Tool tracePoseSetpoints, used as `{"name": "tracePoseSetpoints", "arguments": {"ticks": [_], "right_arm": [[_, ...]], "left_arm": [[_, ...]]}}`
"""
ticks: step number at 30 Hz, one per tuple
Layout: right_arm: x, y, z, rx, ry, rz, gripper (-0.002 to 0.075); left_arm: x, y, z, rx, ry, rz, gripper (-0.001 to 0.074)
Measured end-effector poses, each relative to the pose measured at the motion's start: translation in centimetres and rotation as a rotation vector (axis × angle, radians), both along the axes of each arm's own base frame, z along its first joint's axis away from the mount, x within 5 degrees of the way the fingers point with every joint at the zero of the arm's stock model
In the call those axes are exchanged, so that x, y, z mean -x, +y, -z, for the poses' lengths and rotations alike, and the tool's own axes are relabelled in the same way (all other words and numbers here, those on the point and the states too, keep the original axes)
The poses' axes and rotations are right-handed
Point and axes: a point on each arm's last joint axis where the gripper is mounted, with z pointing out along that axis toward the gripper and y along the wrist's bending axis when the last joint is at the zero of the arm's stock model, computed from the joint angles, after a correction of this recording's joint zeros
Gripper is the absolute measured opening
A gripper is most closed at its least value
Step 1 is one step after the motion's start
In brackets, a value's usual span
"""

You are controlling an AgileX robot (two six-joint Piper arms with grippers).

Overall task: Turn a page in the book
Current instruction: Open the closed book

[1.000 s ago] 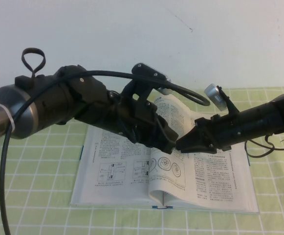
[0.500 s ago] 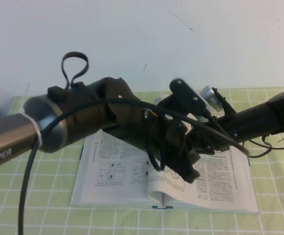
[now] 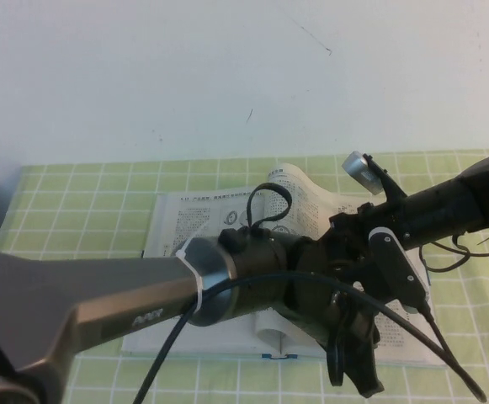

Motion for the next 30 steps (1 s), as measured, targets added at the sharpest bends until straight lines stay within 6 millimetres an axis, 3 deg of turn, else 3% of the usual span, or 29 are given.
{"name": "tracePoseSetpoints", "arguments": {"ticks": [7, 21, 30], "right_arm": [[0.1, 0.0, 0.0, 0.001, -0.004, -0.017, 0.0156], [0.4, -0.1, 0.1, 0.02, -0.01, -0.062, 0.0155], [-0.1, -2.4, -0.1, 0.051, -0.026, -0.048, 0.0073]], "left_arm": [[-0.5, -0.4, 2.2, -0.034, -0.006, -0.007, -0.0004], [-0.7, -0.6, 2.7, -0.058, 0.033, -0.067, -0.0004], [-0.8, -0.6, 2.7, -0.059, 0.031, -0.068, -0.0004]]}}
